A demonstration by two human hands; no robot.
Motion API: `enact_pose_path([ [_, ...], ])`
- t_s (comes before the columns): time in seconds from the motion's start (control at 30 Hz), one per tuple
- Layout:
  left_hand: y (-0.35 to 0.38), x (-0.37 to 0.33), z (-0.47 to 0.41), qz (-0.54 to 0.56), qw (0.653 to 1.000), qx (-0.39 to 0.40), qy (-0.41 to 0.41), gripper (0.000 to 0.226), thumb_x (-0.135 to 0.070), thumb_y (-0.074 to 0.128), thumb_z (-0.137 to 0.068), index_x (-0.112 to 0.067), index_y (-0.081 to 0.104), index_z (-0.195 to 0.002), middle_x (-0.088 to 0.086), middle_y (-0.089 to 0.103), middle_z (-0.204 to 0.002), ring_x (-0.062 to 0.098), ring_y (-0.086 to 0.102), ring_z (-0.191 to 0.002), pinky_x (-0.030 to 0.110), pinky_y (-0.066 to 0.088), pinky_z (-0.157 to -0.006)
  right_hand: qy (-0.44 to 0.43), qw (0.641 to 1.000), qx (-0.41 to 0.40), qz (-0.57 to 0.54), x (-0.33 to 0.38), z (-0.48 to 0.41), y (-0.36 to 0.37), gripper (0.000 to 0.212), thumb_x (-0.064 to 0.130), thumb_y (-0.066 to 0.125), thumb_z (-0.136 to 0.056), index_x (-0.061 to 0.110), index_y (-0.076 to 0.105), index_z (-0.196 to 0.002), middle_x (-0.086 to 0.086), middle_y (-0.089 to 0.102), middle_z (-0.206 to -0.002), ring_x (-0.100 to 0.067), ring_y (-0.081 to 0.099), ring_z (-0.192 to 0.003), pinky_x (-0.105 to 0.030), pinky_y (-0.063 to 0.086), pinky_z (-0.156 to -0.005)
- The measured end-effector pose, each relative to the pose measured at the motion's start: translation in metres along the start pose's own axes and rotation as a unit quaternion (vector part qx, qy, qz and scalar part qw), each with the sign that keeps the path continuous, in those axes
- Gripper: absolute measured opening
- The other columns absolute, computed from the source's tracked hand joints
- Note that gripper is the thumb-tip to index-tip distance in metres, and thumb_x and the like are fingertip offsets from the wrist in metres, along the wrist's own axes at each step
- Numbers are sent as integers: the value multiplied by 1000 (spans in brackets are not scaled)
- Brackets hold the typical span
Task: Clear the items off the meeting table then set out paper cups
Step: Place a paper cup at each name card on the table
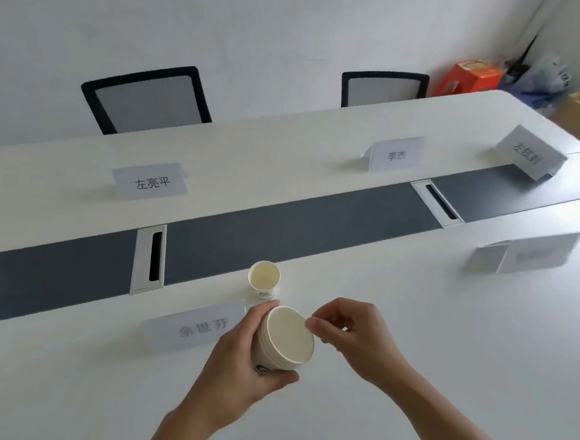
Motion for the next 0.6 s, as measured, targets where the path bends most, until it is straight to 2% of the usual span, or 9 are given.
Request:
enact_pose_path([
  [0.1, 30, -25, 18, -18, 998, 38, 39, 85, -39, 89, -60, -48, 39, -128, -31, 55, -117, -5, 49, -115, 6, 43, -85, 35, 999, -22, -26, -16, 45, -21, 11, 24, 79, -74, 15, 73, -72, 6, 64, -58, -7, 52, -53, -21, 43, -51],
  [0.23, 75, -61, 49, -34, 989, 116, 90, 82, -39, 88, -60, -49, 40, -126, -36, 50, -120, -7, 49, -114, 7, 44, -88, 76, 994, -70, -47, -42, 118, -53, 5, 14, 74, -71, 10, 71, -69, 2, 65, -58, -11, 56, -53, -26, 46, -52],
  [0.33, 113, -87, 73, -52, 973, 177, 137, 77, -37, 88, -59, -49, 44, -122, -32, 54, -118, -3, 54, -110, 12, 47, -88, 99, 985, -115, -82, -59, 180, -78, 4, 7, 70, -73, 6, 70, -69, -1, 65, -57, -10, 58, -51, -24, 48, -51],
  [0.43, 149, -110, 96, -76, 959, 216, 167, 74, -39, 85, -57, -50, 46, -118, -26, 60, -111, 1, 58, -101, 22, 53, -83, 122, 967, -178, -137, -81, 240, -107, 6, 3, 67, -76, 6, 68, -71, 0, 64, -56, -13, 56, -48, -25, 48, -50],
  [0.53, 183, -131, 114, -87, 948, 239, 194, 69, -43, 83, -55, -48, 49, -114, -23, 63, -103, 3, 61, -91, 27, 55, -78, 111, 947, -219, -208, -99, 296, -133, 2, 7, 67, -78, 6, 69, -78, -4, 64, -63, -16, 56, -55, -29, 47, -54],
  [0.6, 206, -147, 124, -91, 938, 258, 213, 66, -44, 83, -55, -48, 52, -114, -23, 64, -102, 2, 62, -91, 28, 55, -78, 90, 938, -217, -253, -109, 328, -145, 22, 20, 71, -76, 5, 69, -92, -6, 67, -76, -15, 59, -64, -27, 47, -55],
])
Point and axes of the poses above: each hand's wrist, its own z-axis away from the middle knuckle, its own y-axis out of the palm, x = y × z, the point moved 4 cm from there along -z, towards the middle knuckle
